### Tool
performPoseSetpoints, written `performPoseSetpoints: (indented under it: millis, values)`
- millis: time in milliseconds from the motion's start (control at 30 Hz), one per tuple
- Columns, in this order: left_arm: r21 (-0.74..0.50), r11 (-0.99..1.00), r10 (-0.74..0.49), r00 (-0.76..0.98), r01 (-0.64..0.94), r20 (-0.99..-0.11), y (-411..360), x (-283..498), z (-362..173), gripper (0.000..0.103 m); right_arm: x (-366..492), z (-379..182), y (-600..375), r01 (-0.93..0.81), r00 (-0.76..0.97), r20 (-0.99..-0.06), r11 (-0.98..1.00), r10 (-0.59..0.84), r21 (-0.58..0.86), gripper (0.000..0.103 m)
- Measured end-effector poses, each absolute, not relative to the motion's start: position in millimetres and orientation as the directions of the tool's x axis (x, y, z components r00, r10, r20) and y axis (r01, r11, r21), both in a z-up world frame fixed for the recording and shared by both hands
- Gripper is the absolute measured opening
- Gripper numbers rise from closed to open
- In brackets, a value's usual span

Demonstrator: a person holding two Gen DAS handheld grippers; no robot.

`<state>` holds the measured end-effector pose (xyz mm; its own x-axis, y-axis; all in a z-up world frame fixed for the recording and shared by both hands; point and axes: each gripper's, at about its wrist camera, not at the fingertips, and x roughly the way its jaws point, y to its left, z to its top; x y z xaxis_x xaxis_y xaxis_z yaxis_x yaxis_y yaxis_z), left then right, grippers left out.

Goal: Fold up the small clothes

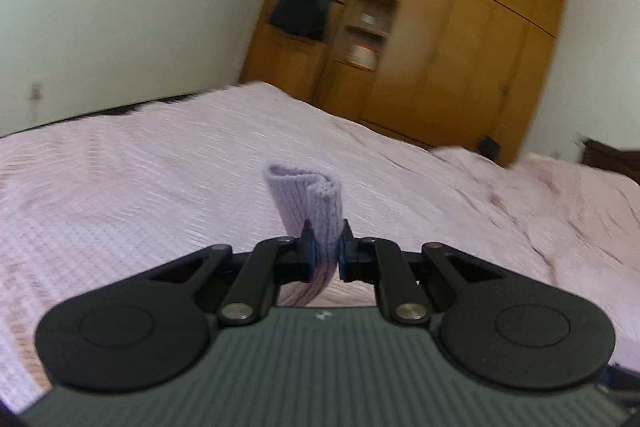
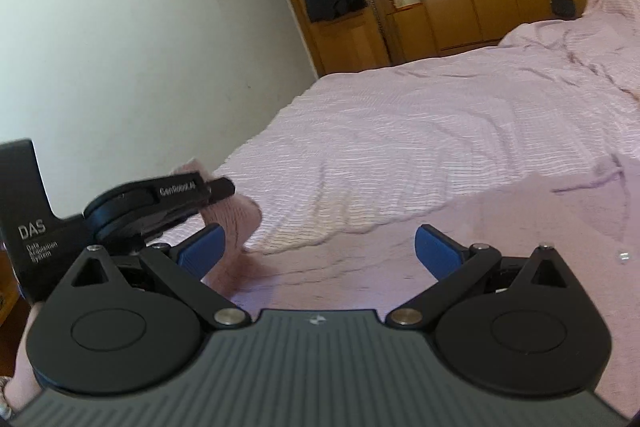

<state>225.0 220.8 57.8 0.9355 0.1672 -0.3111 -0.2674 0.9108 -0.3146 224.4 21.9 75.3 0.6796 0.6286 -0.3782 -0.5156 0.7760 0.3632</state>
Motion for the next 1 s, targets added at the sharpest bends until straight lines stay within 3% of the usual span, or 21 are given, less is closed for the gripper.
performPoseSetpoints:
  millis: [233, 400, 1000]
  values:
    - [-0.323, 0.921, 0.083, 0.921, -0.216, -0.381, 172, 254, 59, 0.011, 234, 84, -35, -0.451, 0.718, -0.384, 0.808, 0.581, 0.378, 0.103]
    - [-0.256, 0.949, 0.081, 0.929, -0.183, -0.362, 146, 271, 73, 0.011, 247, 87, -77, -0.424, 0.728, -0.389, 0.816, 0.565, 0.392, 0.103]
    - [-0.220, 0.969, 0.035, 0.939, -0.116, -0.342, 60, 295, 99, 0.010, 262, 97, -208, -0.330, 0.783, -0.399, 0.862, 0.478, 0.385, 0.103]
